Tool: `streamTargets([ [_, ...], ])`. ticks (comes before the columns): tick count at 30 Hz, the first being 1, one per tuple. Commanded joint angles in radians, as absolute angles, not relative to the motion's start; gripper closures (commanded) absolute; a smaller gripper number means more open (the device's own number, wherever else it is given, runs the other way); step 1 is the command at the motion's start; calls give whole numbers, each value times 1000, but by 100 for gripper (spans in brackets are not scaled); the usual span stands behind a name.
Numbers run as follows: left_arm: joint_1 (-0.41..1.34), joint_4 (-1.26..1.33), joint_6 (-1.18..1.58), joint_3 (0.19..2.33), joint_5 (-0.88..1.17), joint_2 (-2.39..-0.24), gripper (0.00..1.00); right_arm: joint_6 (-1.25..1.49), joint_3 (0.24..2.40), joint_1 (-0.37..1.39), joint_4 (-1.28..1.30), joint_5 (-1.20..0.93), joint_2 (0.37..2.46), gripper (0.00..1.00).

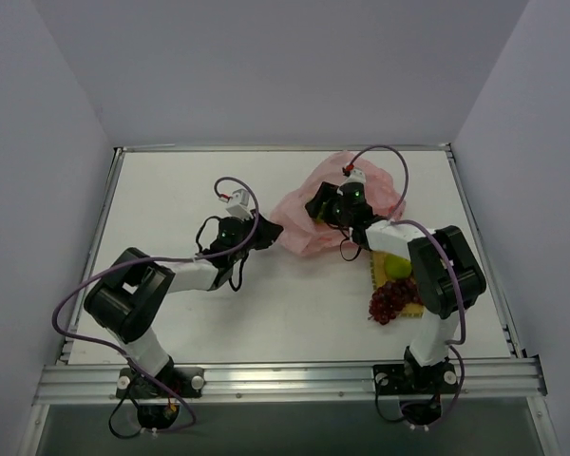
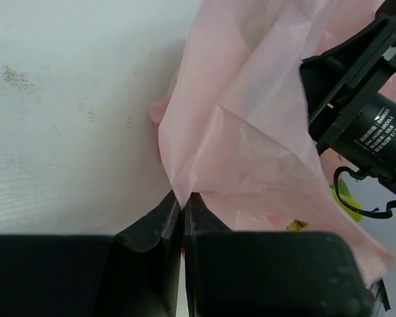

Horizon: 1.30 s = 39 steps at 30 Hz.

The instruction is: Take the fake fruits out of the plastic bag

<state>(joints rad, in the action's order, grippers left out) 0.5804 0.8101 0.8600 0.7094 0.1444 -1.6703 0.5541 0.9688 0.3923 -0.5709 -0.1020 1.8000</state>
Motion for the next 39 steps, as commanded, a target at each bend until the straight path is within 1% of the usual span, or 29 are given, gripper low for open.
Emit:
streamTargets([
  [1,580,807,831,710,130,-1654,98,551,960,393,-560,-57,1801,44],
  [3,581,821,838,701,138,-1678,98,537,969,397,-529,-14,1807,42],
  [5,580,834,842,695,138,-1703,98,516,971,399,-509,38,1807,32],
  [7,580,847,847,693,146,-1730,98,499,983,400,-477,60,1798,18],
  [12,580,894,861,693,166,-1782,98,414,1035,428,-388,109,1755,16],
  [15,583,923,870,686,173,-1802,98,374,1097,468,-260,184,1772,14],
  [17,584,931,868,684,176,-1807,98,364,1111,489,-245,227,1786,7],
  [19,584,931,867,684,178,-1810,98,359,1118,502,-245,261,1802,8],
  [20,586,933,865,686,179,-1810,98,360,1130,503,-244,267,1812,10],
  [22,588,936,867,684,181,-1810,98,364,1146,503,-242,301,1836,17],
  [25,591,936,865,683,183,-1809,98,365,1201,500,-227,313,1894,24],
  [26,589,937,865,681,183,-1809,98,365,1213,500,-227,313,1907,24],
  [29,591,939,864,681,189,-1815,98,370,1242,500,-235,311,1951,18],
  [31,591,942,868,678,192,-1821,98,367,1267,502,-245,310,1985,17],
  [32,591,945,868,678,193,-1822,98,362,1276,503,-247,308,1994,18],
  [33,592,945,871,678,195,-1824,98,362,1282,502,-250,308,2002,23],
  [35,591,946,870,676,196,-1824,98,362,1282,505,-253,327,1994,27],
  [36,592,945,868,676,196,-1822,98,356,1276,514,-259,337,1970,30],
  [39,591,943,868,681,195,-1822,98,335,1253,529,-259,367,1913,30],
])
